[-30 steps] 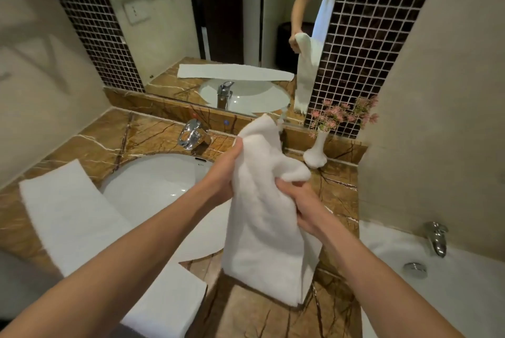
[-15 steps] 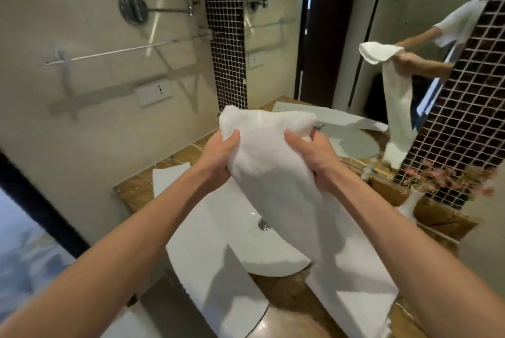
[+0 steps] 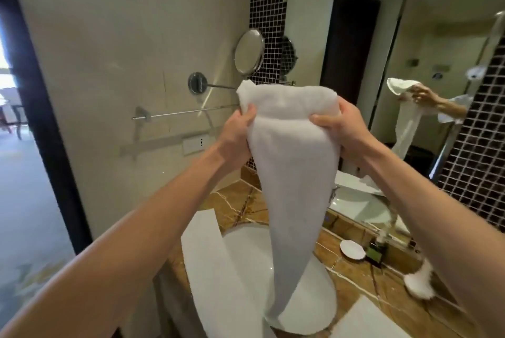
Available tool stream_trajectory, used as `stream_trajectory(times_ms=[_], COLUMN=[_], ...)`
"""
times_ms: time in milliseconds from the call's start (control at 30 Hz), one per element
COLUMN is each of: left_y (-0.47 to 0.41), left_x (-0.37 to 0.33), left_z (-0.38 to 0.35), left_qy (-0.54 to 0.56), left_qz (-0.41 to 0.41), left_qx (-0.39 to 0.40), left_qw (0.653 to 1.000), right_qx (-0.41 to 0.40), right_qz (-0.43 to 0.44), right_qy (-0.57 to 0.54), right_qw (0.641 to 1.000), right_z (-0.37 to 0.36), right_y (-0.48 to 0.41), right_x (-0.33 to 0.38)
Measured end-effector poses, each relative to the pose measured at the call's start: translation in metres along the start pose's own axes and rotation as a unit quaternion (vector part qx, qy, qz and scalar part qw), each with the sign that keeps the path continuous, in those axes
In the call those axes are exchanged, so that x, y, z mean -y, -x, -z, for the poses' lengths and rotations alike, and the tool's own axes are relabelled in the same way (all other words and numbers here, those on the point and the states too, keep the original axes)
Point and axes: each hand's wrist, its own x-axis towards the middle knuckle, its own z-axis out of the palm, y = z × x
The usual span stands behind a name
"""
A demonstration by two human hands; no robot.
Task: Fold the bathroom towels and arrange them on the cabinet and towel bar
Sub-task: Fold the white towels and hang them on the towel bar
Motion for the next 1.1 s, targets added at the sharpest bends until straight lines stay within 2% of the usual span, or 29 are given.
stream_trajectory(times_ms=[133, 333, 467, 700, 933, 1100], left_y=[0.002, 0.009, 0.018, 0.028, 0.043, 0.055], left_x=[-0.039, -0.062, -0.072, -0.096, -0.067, -0.062], left_z=[-0.011, -0.018, -0.025, -0.047, -0.032, -0.025], left_qy=[0.011, -0.009, 0.000, -0.010, 0.022, 0.037], left_qz=[-0.008, 0.002, 0.011, -0.020, -0.001, 0.002], left_qx=[0.068, 0.076, 0.072, 0.100, 0.087, 0.097], left_qw=[0.998, 0.997, 0.997, 0.995, 0.996, 0.995], right_qx=[-0.013, -0.046, -0.025, 0.010, 0.012, 0.063], right_qz=[0.017, -0.022, -0.028, 0.023, -0.033, -0.037], right_qy=[-0.051, -0.157, -0.195, -0.188, -0.120, -0.127], right_qw=[0.998, 0.986, 0.980, 0.982, 0.992, 0.989], right_z=[-0.003, -0.014, -0.015, 0.000, -0.009, -0.003], right_y=[-0.001, -0.004, -0.007, -0.009, 0.008, 0.017], right_x=[0.029, 0.043, 0.049, 0.072, 0.037, 0.032])
